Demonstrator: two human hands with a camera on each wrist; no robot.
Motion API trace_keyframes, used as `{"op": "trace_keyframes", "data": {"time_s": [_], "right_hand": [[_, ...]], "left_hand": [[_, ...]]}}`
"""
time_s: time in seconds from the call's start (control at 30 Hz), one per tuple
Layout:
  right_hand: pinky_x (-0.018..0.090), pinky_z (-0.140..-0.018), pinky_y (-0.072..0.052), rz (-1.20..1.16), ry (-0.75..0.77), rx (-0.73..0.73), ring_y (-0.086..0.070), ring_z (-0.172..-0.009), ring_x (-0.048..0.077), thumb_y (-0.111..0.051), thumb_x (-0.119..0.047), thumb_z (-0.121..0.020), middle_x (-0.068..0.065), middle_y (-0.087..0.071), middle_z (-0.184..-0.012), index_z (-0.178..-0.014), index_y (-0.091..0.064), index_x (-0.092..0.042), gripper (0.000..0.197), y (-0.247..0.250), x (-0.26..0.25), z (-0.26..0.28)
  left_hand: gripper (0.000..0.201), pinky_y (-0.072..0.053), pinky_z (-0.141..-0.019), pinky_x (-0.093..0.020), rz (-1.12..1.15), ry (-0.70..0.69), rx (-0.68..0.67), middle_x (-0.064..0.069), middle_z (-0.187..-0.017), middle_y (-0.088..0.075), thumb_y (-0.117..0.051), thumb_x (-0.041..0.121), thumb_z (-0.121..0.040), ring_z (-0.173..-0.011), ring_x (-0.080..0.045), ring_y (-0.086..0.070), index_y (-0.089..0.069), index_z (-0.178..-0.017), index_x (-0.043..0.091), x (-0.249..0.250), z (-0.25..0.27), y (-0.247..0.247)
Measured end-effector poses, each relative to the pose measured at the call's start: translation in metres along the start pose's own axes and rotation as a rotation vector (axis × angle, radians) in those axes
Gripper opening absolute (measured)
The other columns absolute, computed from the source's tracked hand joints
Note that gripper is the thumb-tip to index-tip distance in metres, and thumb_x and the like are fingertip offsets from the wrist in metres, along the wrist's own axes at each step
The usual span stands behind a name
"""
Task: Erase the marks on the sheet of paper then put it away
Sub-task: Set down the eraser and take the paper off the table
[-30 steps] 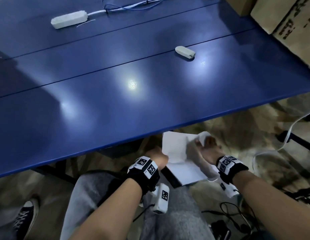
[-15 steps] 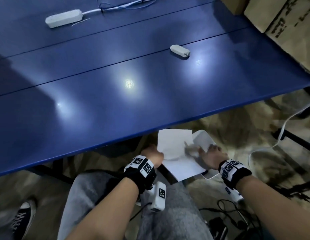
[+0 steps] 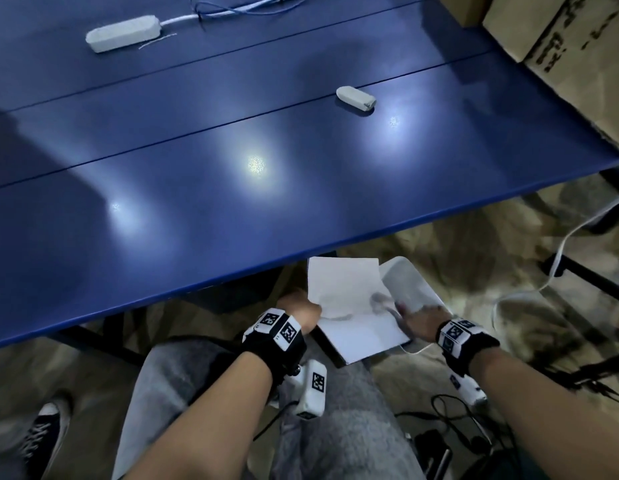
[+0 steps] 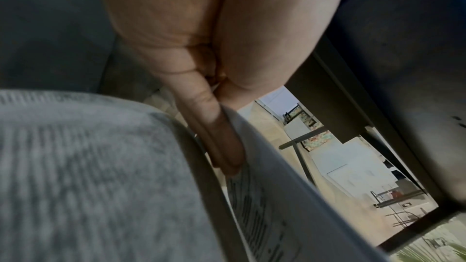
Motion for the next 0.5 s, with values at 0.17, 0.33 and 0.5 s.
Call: {"op": "trace_keyframes", "data": {"time_s": [0.17, 0.33, 0.5], "right_hand": [[0.016, -0.113, -0.015, -0.266, 0.624, 0.015, -0.021, -0.146, 0.01, -0.023, -0.052, -0.101, -0.004, -0.023, -0.159, -0.152, -0.023, -0.026, 0.058, 0.032, -0.132, 0.082], [0.031, -0.12, 0.004, -0.1, 0.652, -0.117, 0.009, -0.145, -0.002, -0.003, -0.066, -0.092, -0.017, 0.006, -0.16, -0.15, 0.004, -0.035, 0.066, -0.023, -0.141, 0.056], [0.039, -0.114, -0.019, -0.1, 0.0, -0.048, -0.032, -0.141, 0.031, -0.001, -0.085, -0.078, 0.015, -0.029, -0.156, -0.153, -0.021, -0.027, 0.097, -0.016, -0.022, -0.009]], "left_hand": [[0.029, -0.047, -0.072, -0.026, -0.052, -0.051, -0.05, -0.011, -0.111, -0.07, -0.053, 0.038, -0.076, -0.092, -0.027, -0.066, -0.064, -0.091, 0.015, 0.014, -0.002, -0.007], [0.03, -0.043, -0.079, -0.023, -0.079, -0.081, -0.002, -0.013, -0.126, -0.064, -0.053, 0.024, -0.093, -0.112, -0.029, -0.061, -0.065, -0.116, 0.01, 0.015, -0.007, -0.005], [0.036, -0.042, -0.078, -0.024, -0.063, -0.042, -0.004, -0.009, -0.124, -0.064, -0.055, 0.035, -0.091, -0.11, -0.029, -0.062, -0.064, -0.119, 0.014, 0.006, -0.005, 0.0]]}}
Point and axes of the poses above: each hand's wrist, its own z-axis away from the middle knuckle, its own y-axis out of the back of the hand, x = y × z, the point moved 10 cm from there along -z, towards the middle knuckle
